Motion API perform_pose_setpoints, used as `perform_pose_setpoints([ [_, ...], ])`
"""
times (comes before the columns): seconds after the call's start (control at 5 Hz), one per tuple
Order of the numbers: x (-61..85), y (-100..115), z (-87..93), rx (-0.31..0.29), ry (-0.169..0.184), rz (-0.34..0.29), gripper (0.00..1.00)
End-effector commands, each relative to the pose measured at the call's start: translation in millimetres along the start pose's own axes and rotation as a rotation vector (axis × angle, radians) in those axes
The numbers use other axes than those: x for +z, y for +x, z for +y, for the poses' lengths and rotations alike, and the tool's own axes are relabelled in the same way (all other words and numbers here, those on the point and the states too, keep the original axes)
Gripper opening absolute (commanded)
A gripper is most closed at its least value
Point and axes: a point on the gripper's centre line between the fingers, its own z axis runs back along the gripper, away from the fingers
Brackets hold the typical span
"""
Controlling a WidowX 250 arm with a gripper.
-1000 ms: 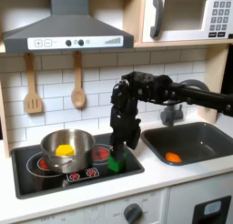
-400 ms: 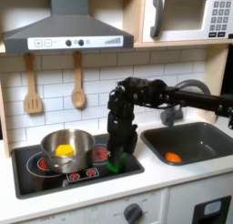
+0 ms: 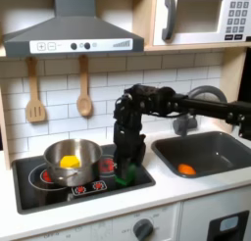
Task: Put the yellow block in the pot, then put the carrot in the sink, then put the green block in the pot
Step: 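Put the green block in the pot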
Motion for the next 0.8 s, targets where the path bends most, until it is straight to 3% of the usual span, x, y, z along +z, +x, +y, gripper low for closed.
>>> perform_pose_setpoints([
  [0.0,-7.8,2.1,-1.9,0.0,0.007,0.0,1.0],
  [0.6,-15.6,5.2,0.6,0.008,0.012,-0.005,1.0],
])
